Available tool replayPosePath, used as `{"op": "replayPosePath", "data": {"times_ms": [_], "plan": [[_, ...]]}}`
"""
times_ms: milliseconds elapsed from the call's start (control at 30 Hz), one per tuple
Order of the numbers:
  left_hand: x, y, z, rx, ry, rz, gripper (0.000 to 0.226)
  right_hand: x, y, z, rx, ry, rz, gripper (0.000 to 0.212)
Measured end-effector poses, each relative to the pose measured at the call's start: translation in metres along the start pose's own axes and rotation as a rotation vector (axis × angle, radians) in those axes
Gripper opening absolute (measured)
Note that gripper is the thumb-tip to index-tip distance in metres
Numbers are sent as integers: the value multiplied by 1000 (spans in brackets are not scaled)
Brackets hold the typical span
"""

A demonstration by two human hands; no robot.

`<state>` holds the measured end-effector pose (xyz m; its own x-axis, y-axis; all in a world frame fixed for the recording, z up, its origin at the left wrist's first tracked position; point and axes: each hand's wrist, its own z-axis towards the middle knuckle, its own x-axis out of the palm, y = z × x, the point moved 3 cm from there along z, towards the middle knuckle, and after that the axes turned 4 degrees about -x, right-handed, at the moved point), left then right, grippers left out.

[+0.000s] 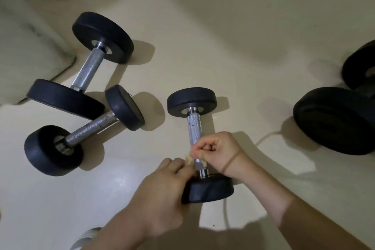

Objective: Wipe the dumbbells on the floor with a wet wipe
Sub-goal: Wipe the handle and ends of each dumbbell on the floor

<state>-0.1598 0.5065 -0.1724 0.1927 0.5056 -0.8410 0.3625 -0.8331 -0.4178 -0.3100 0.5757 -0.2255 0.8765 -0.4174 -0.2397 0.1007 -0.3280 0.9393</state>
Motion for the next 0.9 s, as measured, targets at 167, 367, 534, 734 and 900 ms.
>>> {"op": "replayPosePath", "data": {"times_ms": [167,367,534,734,900], "plan": [[-11,-2,-5,22,13,1,51,-6,15,44,-108,-379,-79,13],[-3,25,-21,-97,-18,-277,54,24,2,-5,-35,156,-11,26],[15,46,-34,-264,-120,-591,46,25,28,46,-153,-233,-175,26],[18,54,-37,-273,-153,-464,48,38,0,-7,12,200,-11,29],[5,62,-34,-209,-56,-180,39,45,19,47,-55,-258,-15,23]]}}
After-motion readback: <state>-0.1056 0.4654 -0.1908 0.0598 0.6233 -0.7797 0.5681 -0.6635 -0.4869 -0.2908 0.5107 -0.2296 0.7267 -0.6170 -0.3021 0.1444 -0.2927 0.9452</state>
